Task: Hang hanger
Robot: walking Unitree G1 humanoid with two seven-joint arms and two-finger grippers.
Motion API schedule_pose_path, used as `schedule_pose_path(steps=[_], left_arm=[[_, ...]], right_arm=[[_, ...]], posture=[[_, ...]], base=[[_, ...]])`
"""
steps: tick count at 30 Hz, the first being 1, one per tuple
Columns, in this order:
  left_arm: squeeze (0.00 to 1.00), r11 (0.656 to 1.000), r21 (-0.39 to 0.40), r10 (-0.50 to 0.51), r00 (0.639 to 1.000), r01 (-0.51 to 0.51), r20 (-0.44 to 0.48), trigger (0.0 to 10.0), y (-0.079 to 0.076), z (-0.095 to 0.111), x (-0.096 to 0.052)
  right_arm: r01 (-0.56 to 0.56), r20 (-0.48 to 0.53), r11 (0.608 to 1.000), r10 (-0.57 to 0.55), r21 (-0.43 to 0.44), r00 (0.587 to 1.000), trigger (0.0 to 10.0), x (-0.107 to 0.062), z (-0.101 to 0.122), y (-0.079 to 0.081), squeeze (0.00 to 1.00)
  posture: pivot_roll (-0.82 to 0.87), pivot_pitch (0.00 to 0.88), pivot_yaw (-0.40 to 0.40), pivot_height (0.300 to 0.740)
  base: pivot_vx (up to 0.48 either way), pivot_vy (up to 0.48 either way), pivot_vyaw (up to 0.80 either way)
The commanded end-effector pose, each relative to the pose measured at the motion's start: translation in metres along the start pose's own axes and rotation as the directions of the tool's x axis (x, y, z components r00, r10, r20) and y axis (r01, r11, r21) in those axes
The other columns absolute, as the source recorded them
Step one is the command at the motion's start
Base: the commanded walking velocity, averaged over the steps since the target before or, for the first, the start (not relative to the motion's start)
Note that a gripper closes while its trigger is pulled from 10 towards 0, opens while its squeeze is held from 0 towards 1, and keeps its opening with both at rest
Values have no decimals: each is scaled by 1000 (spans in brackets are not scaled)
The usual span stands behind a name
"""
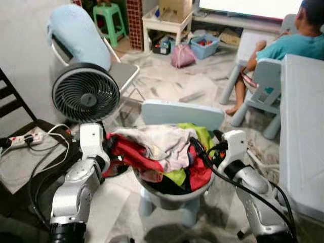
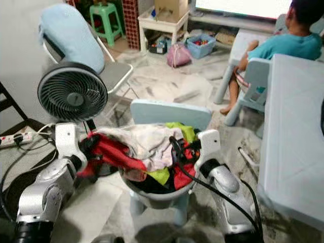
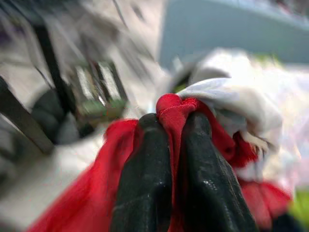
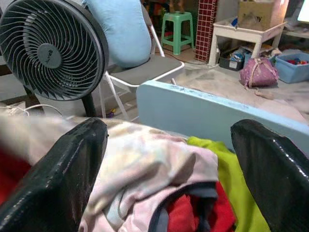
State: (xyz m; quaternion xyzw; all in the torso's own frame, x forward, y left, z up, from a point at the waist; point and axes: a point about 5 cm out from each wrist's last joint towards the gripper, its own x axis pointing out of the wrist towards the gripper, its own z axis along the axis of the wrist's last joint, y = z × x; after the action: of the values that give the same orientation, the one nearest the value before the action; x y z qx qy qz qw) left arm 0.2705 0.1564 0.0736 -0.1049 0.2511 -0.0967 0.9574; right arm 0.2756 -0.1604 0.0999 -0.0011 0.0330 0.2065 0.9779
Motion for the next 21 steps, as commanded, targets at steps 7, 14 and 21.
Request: schedule_pose_path(steps=[7, 14, 21], left_arm=[[0, 983, 111, -133, 982, 149, -137, 0, -4, -11, 4], [0, 951, 247, -119, 958, 185, -261, 0, 6, -30, -2], [0, 943, 306, 160, 984, -128, -81, 3961, 52, -8, 6]], right_arm=[[14, 2, 1000, -14, -22, 1000, 10000, -4, 2, -6, 0], [9, -1, 999, -9, -38, 1000, 10000, -5, 1, -3, 0], [7, 0, 999, -7, -41, 1000, 10000, -4, 1, -2, 0]], posture=[[-18, 42, 0, 740], [-22, 46, -1, 740], [-18, 56, -11, 740]], base=[[0, 0, 0], [0, 0, 0], [0, 0, 0]])
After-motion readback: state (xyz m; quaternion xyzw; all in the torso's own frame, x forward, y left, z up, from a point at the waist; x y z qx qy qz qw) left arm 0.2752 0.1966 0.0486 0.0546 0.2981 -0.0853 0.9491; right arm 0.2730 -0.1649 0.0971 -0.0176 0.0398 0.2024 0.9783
